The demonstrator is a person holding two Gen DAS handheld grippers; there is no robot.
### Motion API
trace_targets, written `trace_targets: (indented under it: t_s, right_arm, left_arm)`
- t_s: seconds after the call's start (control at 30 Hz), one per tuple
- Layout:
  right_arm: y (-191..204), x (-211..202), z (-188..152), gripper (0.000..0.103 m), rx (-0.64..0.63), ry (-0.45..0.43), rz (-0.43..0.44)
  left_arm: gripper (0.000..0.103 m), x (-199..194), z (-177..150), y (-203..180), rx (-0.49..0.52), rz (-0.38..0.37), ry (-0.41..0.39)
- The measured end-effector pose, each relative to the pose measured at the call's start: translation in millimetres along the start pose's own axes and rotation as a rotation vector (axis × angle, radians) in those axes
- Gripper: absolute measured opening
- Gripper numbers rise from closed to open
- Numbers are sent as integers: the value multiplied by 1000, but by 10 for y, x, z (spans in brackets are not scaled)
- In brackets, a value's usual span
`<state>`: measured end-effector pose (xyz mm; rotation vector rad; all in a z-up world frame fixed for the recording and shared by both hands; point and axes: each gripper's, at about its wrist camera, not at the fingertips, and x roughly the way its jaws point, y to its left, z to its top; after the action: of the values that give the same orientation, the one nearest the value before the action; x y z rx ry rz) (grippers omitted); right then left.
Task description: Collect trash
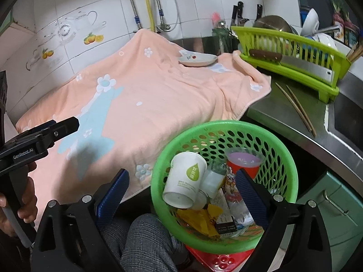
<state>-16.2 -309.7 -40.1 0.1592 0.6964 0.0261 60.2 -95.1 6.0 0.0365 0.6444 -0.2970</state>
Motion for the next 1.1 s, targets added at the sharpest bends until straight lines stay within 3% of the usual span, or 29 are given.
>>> trace_targets:
  t_s: [0.4,1.1]
  right_arm:
    - [97,-113,65,92,-15,-35,-5]
    - [51,-205,82,94,2,-61,-19]
  left_arm:
    - [98,-153,-34,136,-10,35,-31]
    - [98,-307,-100,99,23,16,-70]
